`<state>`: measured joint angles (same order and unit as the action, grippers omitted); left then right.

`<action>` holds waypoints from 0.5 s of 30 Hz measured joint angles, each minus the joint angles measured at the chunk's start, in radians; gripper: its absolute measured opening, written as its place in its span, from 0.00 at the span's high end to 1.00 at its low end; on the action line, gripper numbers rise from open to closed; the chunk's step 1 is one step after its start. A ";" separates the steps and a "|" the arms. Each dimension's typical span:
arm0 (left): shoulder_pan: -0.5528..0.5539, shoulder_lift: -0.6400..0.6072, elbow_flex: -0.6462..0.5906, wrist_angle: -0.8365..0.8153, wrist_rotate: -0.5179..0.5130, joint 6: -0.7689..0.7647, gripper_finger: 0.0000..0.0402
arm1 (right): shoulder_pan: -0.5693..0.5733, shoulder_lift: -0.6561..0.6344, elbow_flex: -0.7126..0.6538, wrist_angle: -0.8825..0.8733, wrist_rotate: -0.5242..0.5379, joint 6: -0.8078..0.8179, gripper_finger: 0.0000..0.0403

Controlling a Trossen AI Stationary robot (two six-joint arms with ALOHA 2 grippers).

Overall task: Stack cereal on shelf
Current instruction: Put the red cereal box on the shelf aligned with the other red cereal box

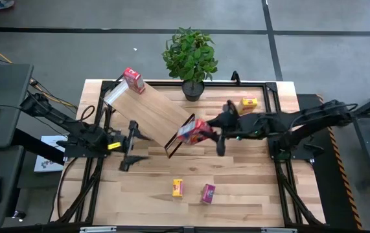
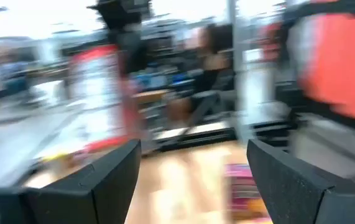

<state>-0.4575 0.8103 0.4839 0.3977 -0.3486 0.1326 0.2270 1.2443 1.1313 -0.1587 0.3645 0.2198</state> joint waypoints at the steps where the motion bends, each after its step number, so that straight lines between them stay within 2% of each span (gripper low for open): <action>1: 0.000 0.008 0.000 0.001 -0.065 0.000 0.29 | 0.005 0.019 0.000 0.021 -0.001 -0.004 0.62; 4: 0.007 0.036 0.000 0.022 -0.184 0.000 0.29 | 0.012 0.068 0.000 0.083 -0.001 -0.023 0.62; 15: 0.089 0.118 0.000 0.101 -0.159 -0.019 0.29 | 0.009 0.178 0.000 0.273 -0.010 -0.152 0.62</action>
<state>-0.3684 0.9284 0.4835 0.4989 -0.5076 0.1133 0.2359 1.4219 1.1313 0.1142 0.3542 0.0680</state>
